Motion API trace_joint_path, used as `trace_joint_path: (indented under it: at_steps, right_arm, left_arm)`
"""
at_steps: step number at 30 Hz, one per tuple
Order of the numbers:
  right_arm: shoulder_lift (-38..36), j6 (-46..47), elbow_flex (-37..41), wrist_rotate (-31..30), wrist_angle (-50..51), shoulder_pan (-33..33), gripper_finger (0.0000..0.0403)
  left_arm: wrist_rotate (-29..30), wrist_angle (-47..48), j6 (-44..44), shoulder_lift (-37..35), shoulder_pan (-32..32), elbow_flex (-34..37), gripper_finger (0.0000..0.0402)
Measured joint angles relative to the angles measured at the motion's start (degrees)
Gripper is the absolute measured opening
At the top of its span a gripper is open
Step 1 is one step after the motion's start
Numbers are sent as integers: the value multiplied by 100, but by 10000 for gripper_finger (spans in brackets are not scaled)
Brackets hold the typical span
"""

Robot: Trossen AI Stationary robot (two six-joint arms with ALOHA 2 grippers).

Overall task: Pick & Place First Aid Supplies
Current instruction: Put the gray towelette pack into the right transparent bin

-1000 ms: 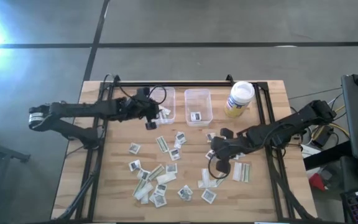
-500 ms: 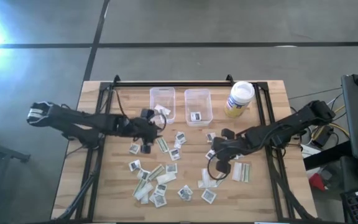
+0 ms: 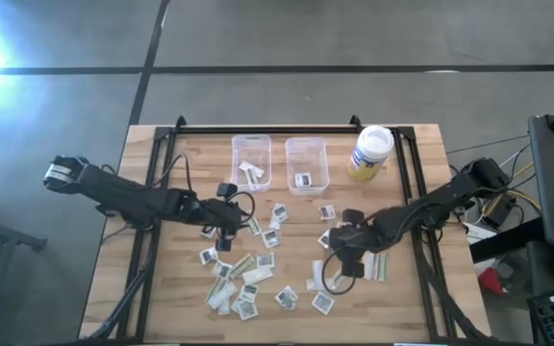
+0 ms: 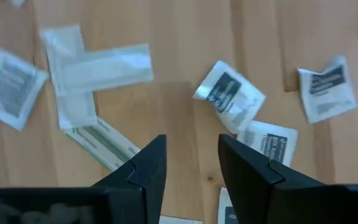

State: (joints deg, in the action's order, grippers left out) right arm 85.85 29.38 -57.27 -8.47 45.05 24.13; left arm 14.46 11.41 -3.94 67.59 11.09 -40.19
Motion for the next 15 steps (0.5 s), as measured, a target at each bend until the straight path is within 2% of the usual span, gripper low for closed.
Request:
trace_joint_path:
  at_steps: [8,15]
  right_arm:
    - [636,-473,2,-48,-122,110,129]
    - [970,-369,-171,-66,-200,42,117]
  left_arm:
    - [0,-92,19,0,0,20,122]
    - [0,-90,17,0,0,20,122]
